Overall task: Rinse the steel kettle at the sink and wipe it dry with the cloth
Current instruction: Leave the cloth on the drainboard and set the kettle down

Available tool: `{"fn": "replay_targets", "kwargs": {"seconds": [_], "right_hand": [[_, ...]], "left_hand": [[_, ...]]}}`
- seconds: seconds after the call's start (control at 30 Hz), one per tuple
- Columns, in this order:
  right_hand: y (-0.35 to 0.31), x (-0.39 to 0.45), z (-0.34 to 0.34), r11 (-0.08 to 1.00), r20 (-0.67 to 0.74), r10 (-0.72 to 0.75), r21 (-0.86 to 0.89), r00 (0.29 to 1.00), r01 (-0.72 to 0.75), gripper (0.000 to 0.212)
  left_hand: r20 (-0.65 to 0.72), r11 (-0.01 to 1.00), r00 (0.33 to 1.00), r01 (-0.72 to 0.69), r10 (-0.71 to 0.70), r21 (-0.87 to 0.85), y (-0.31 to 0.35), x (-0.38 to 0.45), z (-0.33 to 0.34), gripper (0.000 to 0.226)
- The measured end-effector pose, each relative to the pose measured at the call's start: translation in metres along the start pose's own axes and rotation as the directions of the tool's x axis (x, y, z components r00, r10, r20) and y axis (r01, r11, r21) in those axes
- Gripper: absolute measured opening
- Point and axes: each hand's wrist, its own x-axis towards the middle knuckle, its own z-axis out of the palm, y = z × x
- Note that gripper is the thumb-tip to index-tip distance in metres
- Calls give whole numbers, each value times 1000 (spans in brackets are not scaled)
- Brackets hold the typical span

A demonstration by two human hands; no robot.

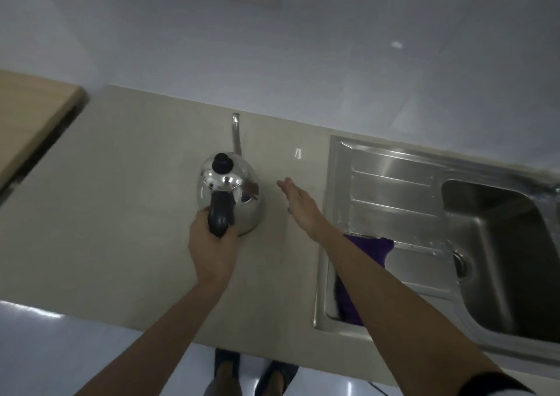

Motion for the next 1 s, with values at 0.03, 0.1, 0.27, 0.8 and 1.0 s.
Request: {"fn": "replay_targets", "kwargs": {"seconds": [0.03,0.1,0.27,0.8,1.0], "right_hand": [[-8,9,8,994,19,57,92,998,-58,57],[-23,22,23,960,53,141,236,989,-149,57],[-39,49,38,932,-10,205,307,979,-192,47],[-70,133,9,764,-307,290,645,906,-26,53],[-71,142,10,737,-328,320,676,889,-16,49]], "left_hand": [[20,1000,1000,-4,4,-21,-1,6,-6,22],[78,999,997,-24,27,-38,-3,22,-17,19],[316,995,944,-94,93,-13,2,84,-28,35],[717,920,676,-368,168,131,98,292,56,40],[754,915,640,-376,146,142,96,308,68,39]]}}
